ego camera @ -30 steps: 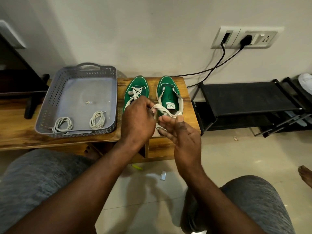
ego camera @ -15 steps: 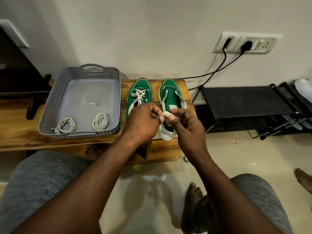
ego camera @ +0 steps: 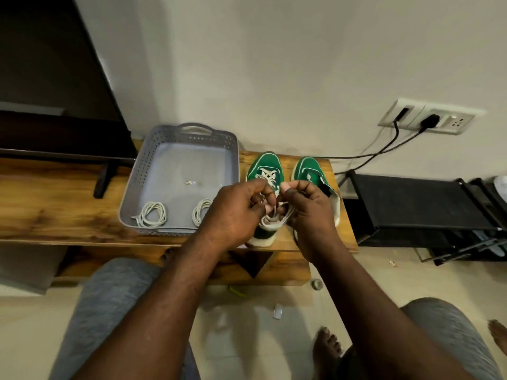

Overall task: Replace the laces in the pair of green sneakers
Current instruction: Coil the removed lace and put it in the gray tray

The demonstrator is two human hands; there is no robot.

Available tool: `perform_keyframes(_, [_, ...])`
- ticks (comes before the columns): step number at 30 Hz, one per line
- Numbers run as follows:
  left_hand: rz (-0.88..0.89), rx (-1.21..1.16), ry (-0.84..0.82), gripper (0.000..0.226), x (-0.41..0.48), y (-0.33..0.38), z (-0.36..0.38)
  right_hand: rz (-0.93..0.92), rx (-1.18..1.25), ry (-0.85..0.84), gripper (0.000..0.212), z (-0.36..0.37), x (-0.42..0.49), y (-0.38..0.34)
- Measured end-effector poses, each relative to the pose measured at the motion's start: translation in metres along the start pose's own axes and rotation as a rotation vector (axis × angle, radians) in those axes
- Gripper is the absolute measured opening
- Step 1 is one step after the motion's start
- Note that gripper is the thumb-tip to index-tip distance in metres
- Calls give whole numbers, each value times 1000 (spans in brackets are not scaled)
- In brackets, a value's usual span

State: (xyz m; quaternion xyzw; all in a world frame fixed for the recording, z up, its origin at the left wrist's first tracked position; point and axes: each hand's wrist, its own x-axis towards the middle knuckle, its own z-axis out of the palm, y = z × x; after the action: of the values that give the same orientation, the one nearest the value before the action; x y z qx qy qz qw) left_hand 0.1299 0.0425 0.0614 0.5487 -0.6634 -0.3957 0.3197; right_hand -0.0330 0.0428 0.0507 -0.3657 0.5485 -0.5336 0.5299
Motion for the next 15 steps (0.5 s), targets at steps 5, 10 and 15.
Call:
perform_keyframes(5, [-44,99,148,24,14,-22,-33,68,-20,-104,13,43,22,-5])
perform_keyframes(10, [-153,180,223,19,55,-52,-73,100,-72,-194,20,89,67,-2])
perform_keyframes(15, [-275,246,248,18,104,-93,-95,45,-291,-222,22,136,130,23])
